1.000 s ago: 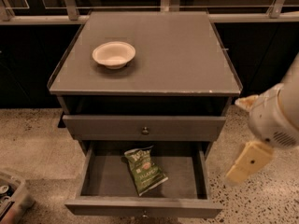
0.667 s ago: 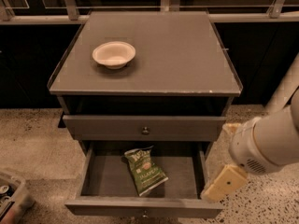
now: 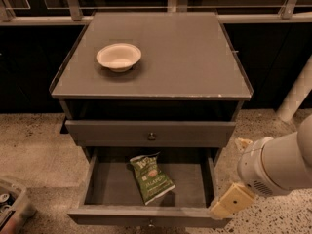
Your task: Pick green jalapeno chip bag from middle drawer and place on counter
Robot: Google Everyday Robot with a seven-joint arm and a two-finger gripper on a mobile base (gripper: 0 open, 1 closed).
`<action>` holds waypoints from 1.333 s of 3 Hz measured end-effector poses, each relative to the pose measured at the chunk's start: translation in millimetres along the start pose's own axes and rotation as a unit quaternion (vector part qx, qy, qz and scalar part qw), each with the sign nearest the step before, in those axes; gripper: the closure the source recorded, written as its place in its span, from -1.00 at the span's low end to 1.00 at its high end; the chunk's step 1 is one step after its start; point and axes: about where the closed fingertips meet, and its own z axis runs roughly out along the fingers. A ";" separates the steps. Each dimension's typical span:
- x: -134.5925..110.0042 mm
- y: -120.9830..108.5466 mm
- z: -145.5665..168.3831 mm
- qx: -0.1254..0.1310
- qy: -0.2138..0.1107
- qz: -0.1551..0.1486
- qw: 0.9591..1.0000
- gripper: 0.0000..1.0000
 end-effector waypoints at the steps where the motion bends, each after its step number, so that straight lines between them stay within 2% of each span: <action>1: 17.3 13.8 35.2 -0.015 -0.012 0.070 0.997 -1.00; 2: 27.9 17.5 91.8 -0.027 -0.035 0.145 0.988 -1.00; 3: 22.5 19.8 135.5 -0.037 -0.065 0.173 0.982 -1.00; 4: 21.8 15.9 136.0 -0.031 -0.068 0.174 0.982 -1.00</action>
Offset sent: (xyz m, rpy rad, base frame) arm 0.0237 0.0265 -0.1626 0.3096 0.1290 -0.3780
